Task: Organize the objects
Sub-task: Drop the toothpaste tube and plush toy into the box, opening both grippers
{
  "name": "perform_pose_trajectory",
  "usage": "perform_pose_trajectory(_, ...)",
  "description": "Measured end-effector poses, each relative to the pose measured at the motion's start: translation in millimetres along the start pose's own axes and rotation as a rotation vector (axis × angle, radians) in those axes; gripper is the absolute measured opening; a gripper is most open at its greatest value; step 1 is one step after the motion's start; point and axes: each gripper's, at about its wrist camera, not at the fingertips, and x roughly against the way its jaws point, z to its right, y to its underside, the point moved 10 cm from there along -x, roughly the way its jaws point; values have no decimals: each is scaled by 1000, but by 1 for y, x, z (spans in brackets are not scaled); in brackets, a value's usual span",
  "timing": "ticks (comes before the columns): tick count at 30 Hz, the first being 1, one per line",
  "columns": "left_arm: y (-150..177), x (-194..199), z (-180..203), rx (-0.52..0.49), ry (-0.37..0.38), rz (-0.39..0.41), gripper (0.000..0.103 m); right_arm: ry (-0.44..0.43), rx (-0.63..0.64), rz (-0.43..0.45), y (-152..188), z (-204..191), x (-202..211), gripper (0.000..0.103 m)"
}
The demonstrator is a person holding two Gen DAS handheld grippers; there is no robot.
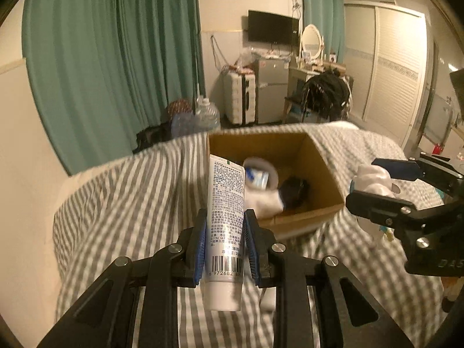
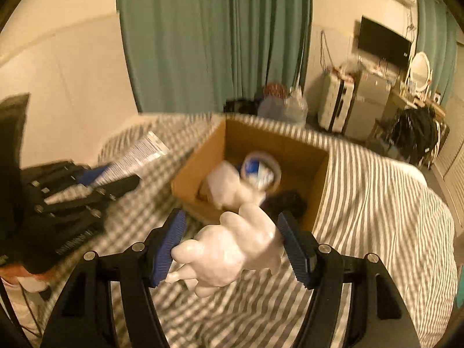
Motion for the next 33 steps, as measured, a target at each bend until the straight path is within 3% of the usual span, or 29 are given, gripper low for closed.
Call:
perform_pose_trajectory(8,-64,-37,4,-2,28,45,25,-14,-51,106,-72,30,-4,66)
perform_pose_trajectory(13,-89,-85,12,-35,39,42,25,6,-69,86,-94,52,-43,65)
perform_pose_trajectory(18,-70,-144,18,-54,68,-31,25,37,-80,5,-88,77,-106,65)
perform_pose_trajectory(23,-40,-184,26,-73,115,-129,25,35,-142,-88,-56,101,-165,65)
perform_pose_trajectory(29,-25,-196,31,-85,121,-154,25,-10,-214,-109,-42,119,-181,66)
perform_pose_trajectory(30,-25,-193,33,-86,120,-149,27,-20,-221,-96,-44,120,-178,70)
perform_pose_trajectory(31,-24,-191,34,-84,124,-147,28,-37,-228,-77,-48,120,-174,83)
perform_pose_trajectory(32,-25,-188,34,-80,130,-146,31,-46,-237,-46,-52,122,-165,88)
perform_pose_trajectory(33,-26,-183,34,-77,132,-142,45,-41,-243,-20,-57,126,-158,92)
